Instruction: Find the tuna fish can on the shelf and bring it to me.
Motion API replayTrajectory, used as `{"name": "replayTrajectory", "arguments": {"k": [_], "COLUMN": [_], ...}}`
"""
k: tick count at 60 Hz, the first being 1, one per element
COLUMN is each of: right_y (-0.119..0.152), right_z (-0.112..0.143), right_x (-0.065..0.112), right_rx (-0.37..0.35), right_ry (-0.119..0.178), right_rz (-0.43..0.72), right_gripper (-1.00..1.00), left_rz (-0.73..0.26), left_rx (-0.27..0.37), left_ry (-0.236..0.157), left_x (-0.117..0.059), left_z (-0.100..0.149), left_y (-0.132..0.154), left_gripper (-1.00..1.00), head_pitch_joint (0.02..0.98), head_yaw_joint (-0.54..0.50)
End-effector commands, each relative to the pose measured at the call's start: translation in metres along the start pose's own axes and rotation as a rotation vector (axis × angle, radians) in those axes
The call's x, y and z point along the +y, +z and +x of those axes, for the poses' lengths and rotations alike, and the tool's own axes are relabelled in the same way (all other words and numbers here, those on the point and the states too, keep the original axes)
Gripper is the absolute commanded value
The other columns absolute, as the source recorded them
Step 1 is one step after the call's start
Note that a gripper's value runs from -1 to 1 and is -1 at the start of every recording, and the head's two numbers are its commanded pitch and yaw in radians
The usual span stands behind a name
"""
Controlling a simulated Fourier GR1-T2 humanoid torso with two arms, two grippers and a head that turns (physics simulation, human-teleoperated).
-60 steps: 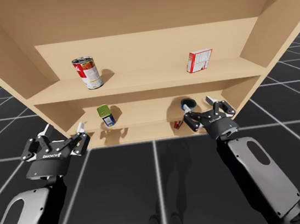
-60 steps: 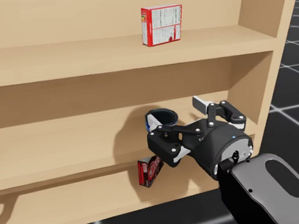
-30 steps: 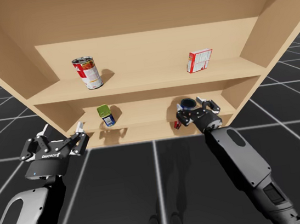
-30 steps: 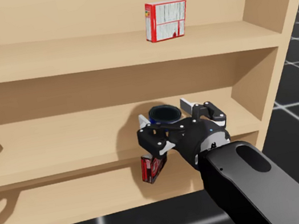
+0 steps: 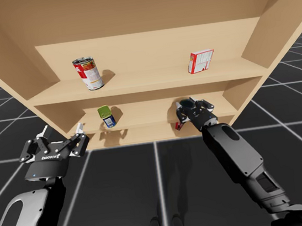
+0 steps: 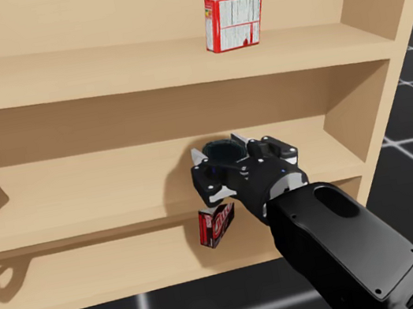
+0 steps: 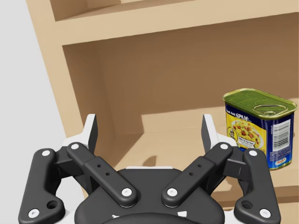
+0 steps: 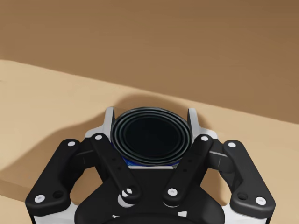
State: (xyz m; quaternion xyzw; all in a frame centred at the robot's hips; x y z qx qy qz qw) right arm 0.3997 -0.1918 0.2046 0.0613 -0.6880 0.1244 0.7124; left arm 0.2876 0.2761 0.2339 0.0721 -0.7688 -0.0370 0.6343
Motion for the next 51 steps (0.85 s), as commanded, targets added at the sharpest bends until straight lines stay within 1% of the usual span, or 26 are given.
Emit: {"name": "replayTrajectory", "arguments": {"k": [1,8,11,13,17,19,22,24,30,35,39,45,46,49,51], "right_y": [0.002,0.006,0.008,0.01,0.015,0.019,0.023,0.029,0.044,0.058,0.068,0.086,0.093,0.1,0.109], "right_z": [-0.011,-0.006,-0.003,0.001,0.007,0.013,0.017,0.022,0.031,0.037,0.04,0.046,0.047,0.049,0.051], "right_x": [-0.002,-0.004,-0.004,-0.004,-0.005,-0.005,-0.005,-0.005,-0.003,0.0,0.002,0.005,0.006,0.007,0.009], "right_rx": [0.017,0.0,-0.007,-0.023,-0.045,-0.061,-0.075,-0.09,-0.122,-0.14,-0.153,-0.178,-0.195,-0.206,-0.222], "right_ry": [-0.02,-0.018,-0.021,-0.011,-0.011,0.002,0.009,0.021,0.035,0.036,0.048,0.047,0.056,0.05,0.052], "right_rz": [-0.057,-0.062,-0.063,-0.07,-0.07,-0.073,-0.074,-0.073,-0.072,-0.067,-0.065,-0.061,-0.068,-0.065,-0.068], "right_gripper": [0.98,0.99,0.99,0.98,0.98,0.97,0.98,0.97,0.98,0.97,0.96,0.96,0.96,0.95,0.94], "left_rz": [-0.001,-0.002,-0.002,-0.002,-0.002,-0.002,-0.002,-0.003,-0.005,-0.005,-0.005,-0.006,-0.006,-0.007,-0.009], "left_rx": [0.0,-0.001,0.0,0.0,-0.001,-0.001,0.0,-0.001,-0.001,-0.002,-0.002,-0.002,-0.002,-0.003,-0.006], "left_ry": [0.0,-0.001,-0.002,-0.002,-0.002,-0.002,-0.002,-0.002,-0.003,-0.004,-0.005,-0.004,-0.004,-0.003,-0.001], "left_x": [0.0,0.0,0.0,0.0,0.0,0.0,0.0,0.0,-0.001,-0.001,-0.001,-0.001,-0.002,-0.002,-0.002], "left_z": [0.0,-0.001,-0.001,-0.001,-0.001,-0.001,-0.001,-0.001,-0.001,-0.001,-0.001,0.0,0.0,0.0,0.0], "left_y": [0.0,0.0,0.0,0.0,0.0,0.0,0.0,-0.001,-0.001,-0.001,-0.001,-0.001,-0.001,-0.001,-0.001], "left_gripper": [-1.0,-1.0,-1.0,-1.0,-1.0,-1.0,-1.0,-1.0,-1.0,-1.0,-1.0,-1.0,-1.0,-1.0,-1.0], "head_pitch_joint": [0.567,0.566,0.565,0.565,0.564,0.563,0.562,0.561,0.559,0.559,0.558,0.557,0.556,0.554,0.552], "head_yaw_joint": [-0.23,-0.23,-0.23,-0.23,-0.23,-0.23,-0.23,-0.23,-0.23,-0.23,-0.23,-0.23,-0.23,-0.23,-0.23]}}
